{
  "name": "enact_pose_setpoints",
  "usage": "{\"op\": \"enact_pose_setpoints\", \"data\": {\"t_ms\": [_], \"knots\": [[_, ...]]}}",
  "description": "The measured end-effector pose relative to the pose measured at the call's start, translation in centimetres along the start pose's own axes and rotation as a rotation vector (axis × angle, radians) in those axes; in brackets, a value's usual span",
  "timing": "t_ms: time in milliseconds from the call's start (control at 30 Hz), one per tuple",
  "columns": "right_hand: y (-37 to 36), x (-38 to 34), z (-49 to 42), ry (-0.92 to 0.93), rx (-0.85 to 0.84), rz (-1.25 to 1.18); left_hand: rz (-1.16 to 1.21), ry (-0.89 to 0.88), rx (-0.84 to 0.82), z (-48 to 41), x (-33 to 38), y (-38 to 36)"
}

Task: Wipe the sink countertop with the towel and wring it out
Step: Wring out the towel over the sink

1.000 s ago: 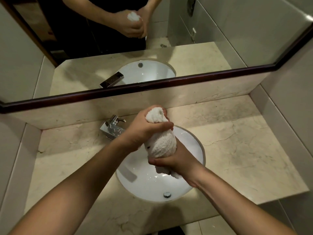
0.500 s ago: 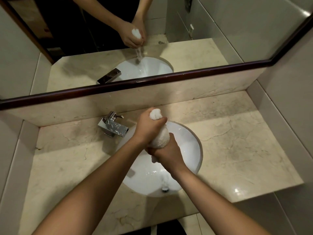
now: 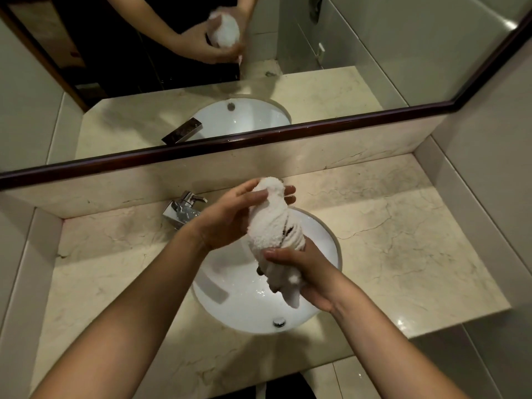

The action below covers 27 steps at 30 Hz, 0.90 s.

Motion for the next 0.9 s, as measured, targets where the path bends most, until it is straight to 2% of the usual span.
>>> {"op": "enact_pose_setpoints", "data": {"t_ms": [100, 167, 233, 300, 400, 500, 667, 800, 900], "knots": [[-0.5, 0.2, 0.6, -0.104, -0.272, -0.087, 0.136, -0.016, -0.205, 0.1, -0.1, -1.0], [-0.4, 0.2, 0.5, -0.114, -0.366, -0.111, 0.157, -0.012, -0.173, -0.2, 0.0, -1.3], [0.0, 0.0, 0.5, -0.116, -0.362, -0.105, 0.123, -0.042, -0.089, -0.3, 0.3, -1.3], [0.1, -0.3, 0.4, -0.112, -0.266, -0.035, 0.052, -0.077, -0.008, -0.3, 0.3, -1.7], [-0.4, -0.6, 0.2, -0.049, -0.024, 0.116, -0.141, -0.104, 0.190, -0.4, 0.1, -2.5], [-0.9, -0.3, -0.4, -0.004, 0.179, 0.194, -0.332, -0.118, 0.282, -0.3, -0.3, -2.6], [-0.2, 1.5, -3.0, 0.007, 0.391, 0.205, -0.544, -0.171, 0.445, -0.7, -2.0, -2.4], [0.6, 2.3, -4.4, -0.009, 0.510, 0.358, -0.674, -0.149, 0.561, -0.6, -4.1, -1.9], [1.0, 3.1, -5.0, -0.046, 0.602, 0.425, -0.814, -0.135, 0.588, -0.6, -4.8, -1.7]]}}
Point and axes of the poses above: each hand's wrist, its own z-axis away from the middle knuckle, its own y-axis out of the back of the hand, x = y × z, the point moved 2 cm from there along -z, towards the middle knuckle, and after that the axes turned 14 degrees about -y, right-handed, at the moved point
